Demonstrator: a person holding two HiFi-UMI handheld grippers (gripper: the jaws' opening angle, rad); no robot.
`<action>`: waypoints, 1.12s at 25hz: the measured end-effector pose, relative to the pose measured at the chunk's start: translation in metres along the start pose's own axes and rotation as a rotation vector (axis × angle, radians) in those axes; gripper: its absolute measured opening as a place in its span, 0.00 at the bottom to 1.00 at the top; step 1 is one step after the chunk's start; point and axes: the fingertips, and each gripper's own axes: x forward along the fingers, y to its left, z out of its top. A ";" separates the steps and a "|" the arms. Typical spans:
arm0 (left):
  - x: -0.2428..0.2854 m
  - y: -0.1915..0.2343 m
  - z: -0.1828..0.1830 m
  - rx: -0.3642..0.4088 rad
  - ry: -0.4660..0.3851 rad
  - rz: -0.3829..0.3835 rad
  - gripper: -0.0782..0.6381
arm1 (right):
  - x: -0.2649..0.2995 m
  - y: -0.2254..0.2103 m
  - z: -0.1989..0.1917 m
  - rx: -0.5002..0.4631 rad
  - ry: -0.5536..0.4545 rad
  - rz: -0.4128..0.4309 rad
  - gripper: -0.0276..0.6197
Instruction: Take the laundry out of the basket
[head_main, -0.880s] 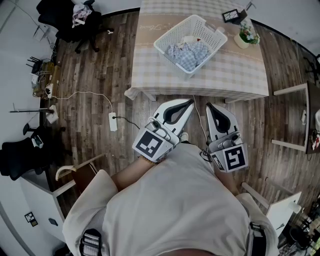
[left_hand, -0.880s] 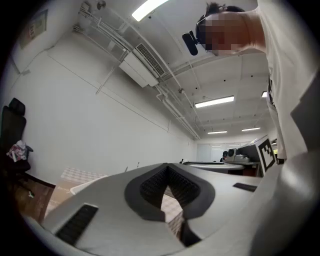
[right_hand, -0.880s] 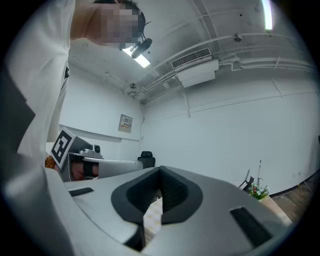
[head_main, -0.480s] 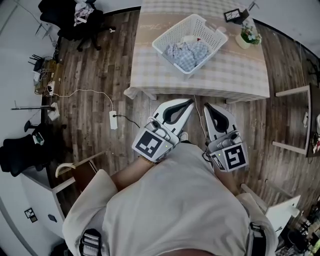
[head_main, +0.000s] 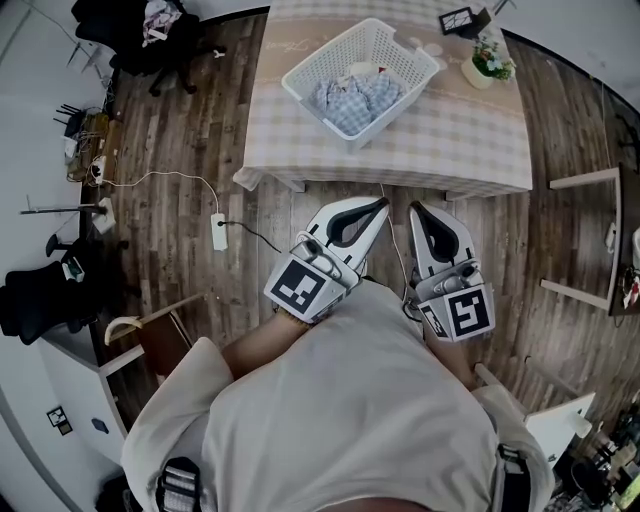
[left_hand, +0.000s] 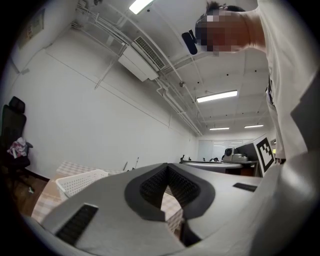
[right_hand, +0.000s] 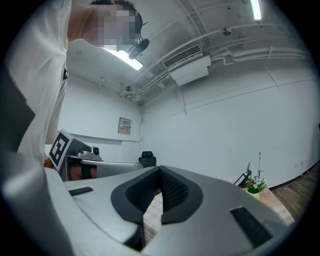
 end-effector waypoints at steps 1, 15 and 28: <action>0.003 0.000 0.000 0.003 -0.002 0.004 0.14 | -0.001 -0.003 -0.002 0.003 0.003 -0.001 0.04; 0.040 0.078 0.011 0.039 -0.041 0.043 0.14 | 0.056 -0.054 -0.015 0.008 0.031 -0.025 0.04; 0.072 0.211 0.034 0.021 -0.012 0.012 0.14 | 0.201 -0.086 0.008 -0.041 0.029 -0.039 0.04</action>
